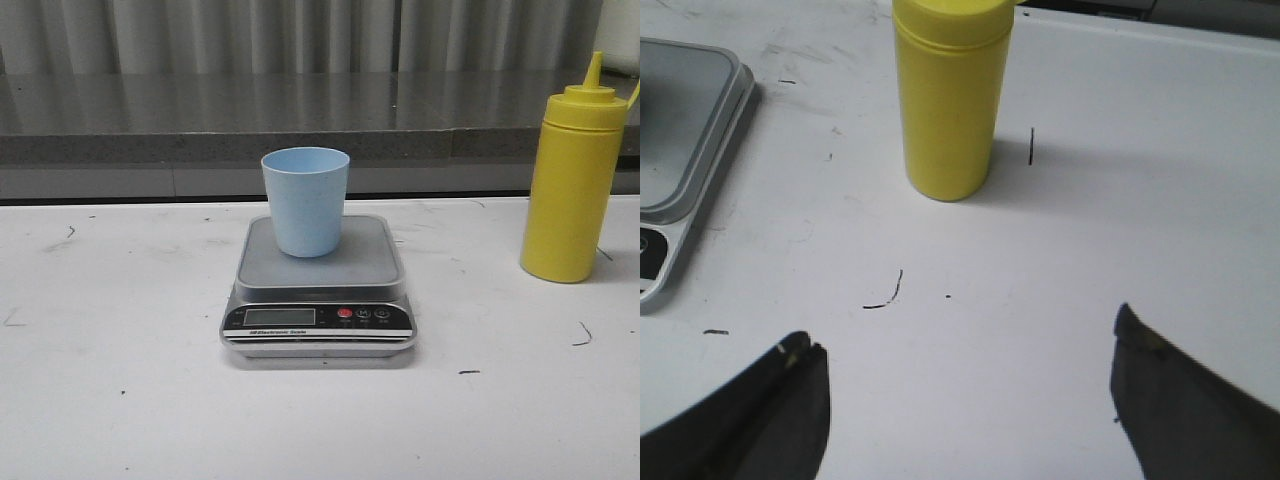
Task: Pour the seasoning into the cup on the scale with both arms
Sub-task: 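Reach the right gripper to the yellow squeeze bottle and grasp it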
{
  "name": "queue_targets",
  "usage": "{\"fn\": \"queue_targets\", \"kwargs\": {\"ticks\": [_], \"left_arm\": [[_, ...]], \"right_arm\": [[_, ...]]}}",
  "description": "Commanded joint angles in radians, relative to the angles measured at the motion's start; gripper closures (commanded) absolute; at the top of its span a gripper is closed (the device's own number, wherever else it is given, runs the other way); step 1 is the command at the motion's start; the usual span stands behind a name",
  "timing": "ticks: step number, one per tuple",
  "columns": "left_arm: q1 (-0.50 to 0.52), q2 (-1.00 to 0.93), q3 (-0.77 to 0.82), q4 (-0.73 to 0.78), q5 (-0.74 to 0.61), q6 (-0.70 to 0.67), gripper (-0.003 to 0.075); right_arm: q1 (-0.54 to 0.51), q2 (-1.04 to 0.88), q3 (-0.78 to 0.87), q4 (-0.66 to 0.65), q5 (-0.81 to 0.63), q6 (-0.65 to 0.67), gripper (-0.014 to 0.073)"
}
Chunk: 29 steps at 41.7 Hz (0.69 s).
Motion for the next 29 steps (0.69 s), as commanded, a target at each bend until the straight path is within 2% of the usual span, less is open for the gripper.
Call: {"fn": "queue_targets", "kwargs": {"ticks": [1, 15, 29], "left_arm": [[-0.007, 0.0, -0.027, -0.002, -0.068, -0.004, 0.0373], [-0.007, 0.0, -0.027, -0.002, -0.068, -0.004, 0.0373], [-0.007, 0.0, -0.027, -0.002, -0.068, -0.004, 0.0373]], "right_arm": [[0.001, 0.05, -0.024, 0.053, -0.138, -0.014, -0.0003], [0.001, 0.248, 0.137, 0.082, -0.662, -0.002, -0.0003], [0.015, 0.539, 0.144, 0.074, -0.925, 0.055, -0.0003]]}}
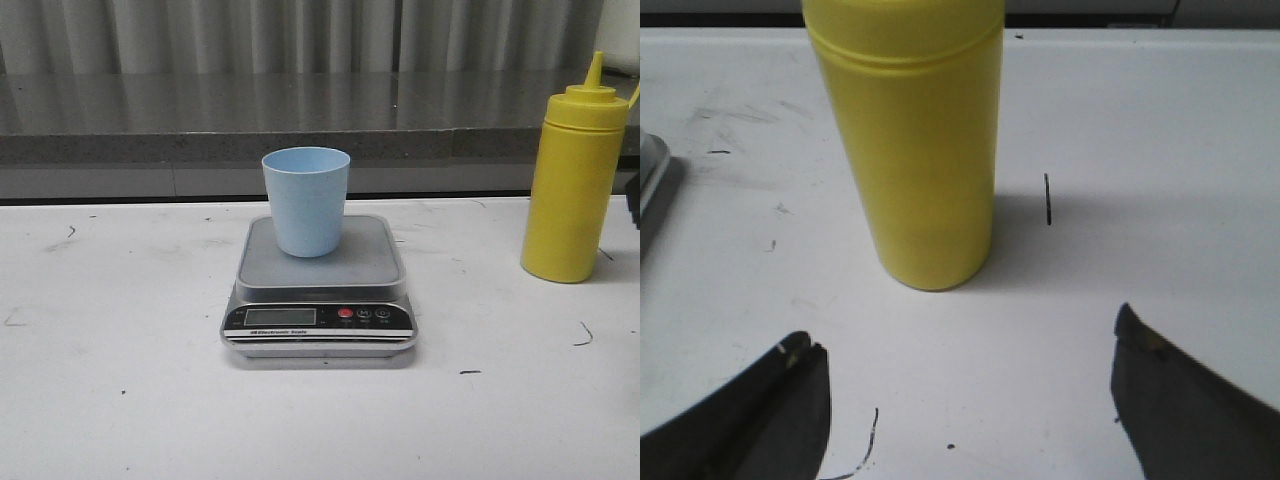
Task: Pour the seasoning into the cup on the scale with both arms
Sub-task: 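Reach the right gripper to the yellow squeeze bottle and grasp it, then lift the bottle and tilt its nozzle down toward the cup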
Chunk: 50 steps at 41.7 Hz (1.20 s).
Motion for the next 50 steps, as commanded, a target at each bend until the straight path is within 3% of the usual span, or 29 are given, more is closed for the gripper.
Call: {"fn": "queue_targets", "kwargs": {"ticks": [1, 23, 45, 50], "left_arm": [[-0.007, 0.0, -0.027, -0.002, -0.068, -0.004, 0.0373], [-0.007, 0.0, -0.027, -0.002, -0.068, -0.004, 0.0373], [-0.007, 0.0, -0.027, -0.002, -0.068, -0.004, 0.0373], [-0.007, 0.0, -0.027, -0.002, -0.068, -0.004, 0.0373]], "right_arm": [[0.018, 0.06, -0.02, -0.01, -0.174, 0.03, -0.0003], [0.048, 0.444, -0.047, -0.024, -0.825, 0.03, -0.0003], [0.047, 0.652, -0.248, -0.024, -0.88, 0.032, -0.0003], [0.047, 0.66, -0.258, -0.024, -0.875, 0.032, 0.0048]]}}
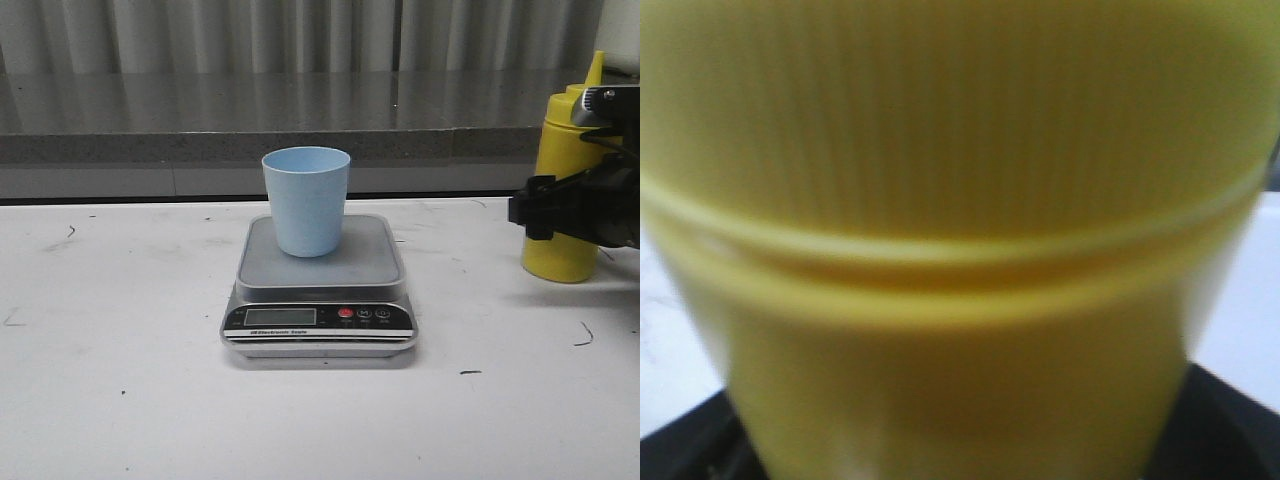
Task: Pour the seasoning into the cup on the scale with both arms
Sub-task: 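Lift the bottle and tilt its nozzle down toward the cup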
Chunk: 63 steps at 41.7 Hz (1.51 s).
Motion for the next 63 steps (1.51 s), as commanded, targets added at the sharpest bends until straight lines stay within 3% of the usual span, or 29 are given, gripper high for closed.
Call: {"fn": "queue_targets", "kwargs": {"ticks": [1, 8, 13, 23, 30, 37, 43, 53, 63], "left_arm": [[-0.007, 0.0, -0.027, -0.002, -0.068, -0.004, 0.0373], [-0.007, 0.0, -0.027, -0.002, -0.068, -0.004, 0.0373], [-0.007, 0.0, -0.027, -0.002, -0.068, -0.004, 0.0373], [-0.007, 0.0, -0.027, -0.002, -0.068, -0.004, 0.0373], [-0.007, 0.0, -0.027, -0.002, -0.068, -0.004, 0.0373], [-0.007, 0.0, -0.027, -0.002, -0.068, -0.004, 0.0373], [-0.007, 0.0, -0.027, -0.002, -0.068, -0.004, 0.0373], [-0.007, 0.0, -0.027, -0.002, -0.068, -0.004, 0.0373], [-0.007, 0.0, -0.027, -0.002, -0.068, -0.004, 0.0373]], "right_arm": [[0.001, -0.038, -0.025, -0.006, -0.082, 0.001, 0.007], [0.001, -0.042, -0.025, -0.008, -0.086, 0.001, 0.0246], [0.001, -0.091, -0.022, -0.02, -0.025, 0.0, 0.0262], [0.001, -0.33, -0.049, -0.174, 0.304, -0.036, 0.0262], [0.017, -0.466, -0.169, -0.302, 0.709, -0.123, 0.0262], [0.115, -0.487, -0.372, -0.481, 1.186, -0.233, 0.0262], [0.235, -0.446, -0.514, -0.711, 1.46, -0.243, 0.0262], [0.385, -0.362, -0.605, -1.072, 1.673, -0.241, 0.0262], [0.455, -0.302, -0.606, -1.301, 1.733, -0.231, 0.0262]]}}
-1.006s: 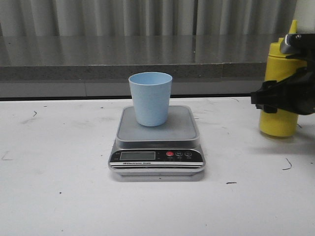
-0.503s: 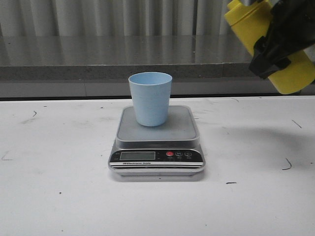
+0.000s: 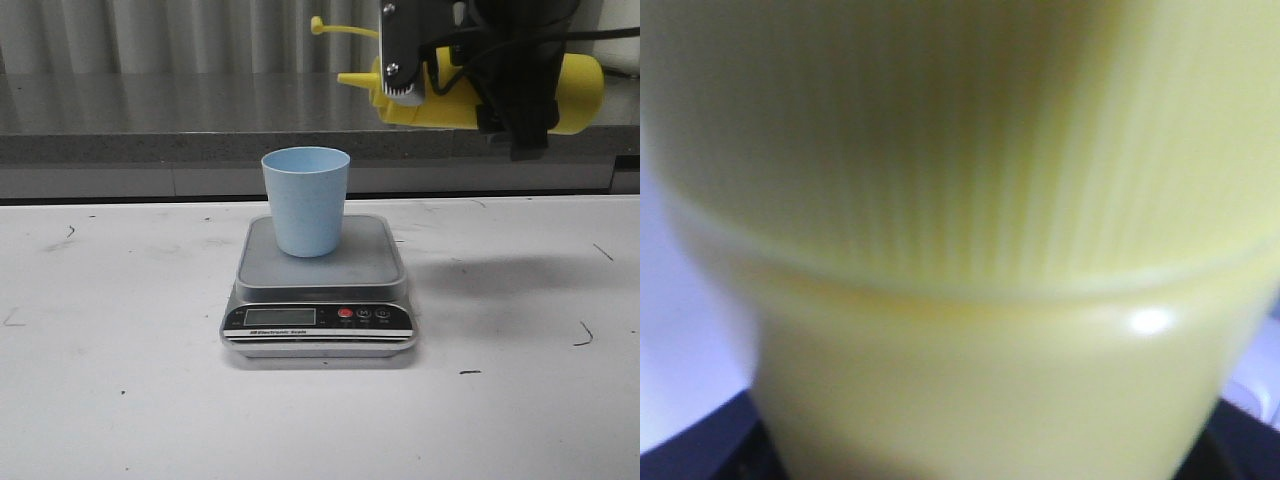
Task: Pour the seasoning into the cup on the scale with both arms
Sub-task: 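Lift the bottle and tilt its nozzle down toward the cup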
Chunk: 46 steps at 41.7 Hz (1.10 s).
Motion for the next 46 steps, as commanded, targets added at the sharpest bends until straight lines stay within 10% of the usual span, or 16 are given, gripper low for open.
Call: {"fn": "queue_targets", "kwargs": {"ticks": [1, 46], "left_arm": [[-0.007, 0.0, -0.027, -0.002, -0.068, -0.004, 0.0373], [-0.007, 0.0, -0.027, -0.002, -0.068, -0.004, 0.0373]], "right_arm": [[0.019, -0.029, -0.041, -0.176, 0.026, -0.001, 0.0262], [0.033, 0.047, -0.051, -0.523, 0.113, 0.121, 0.0262]]}}
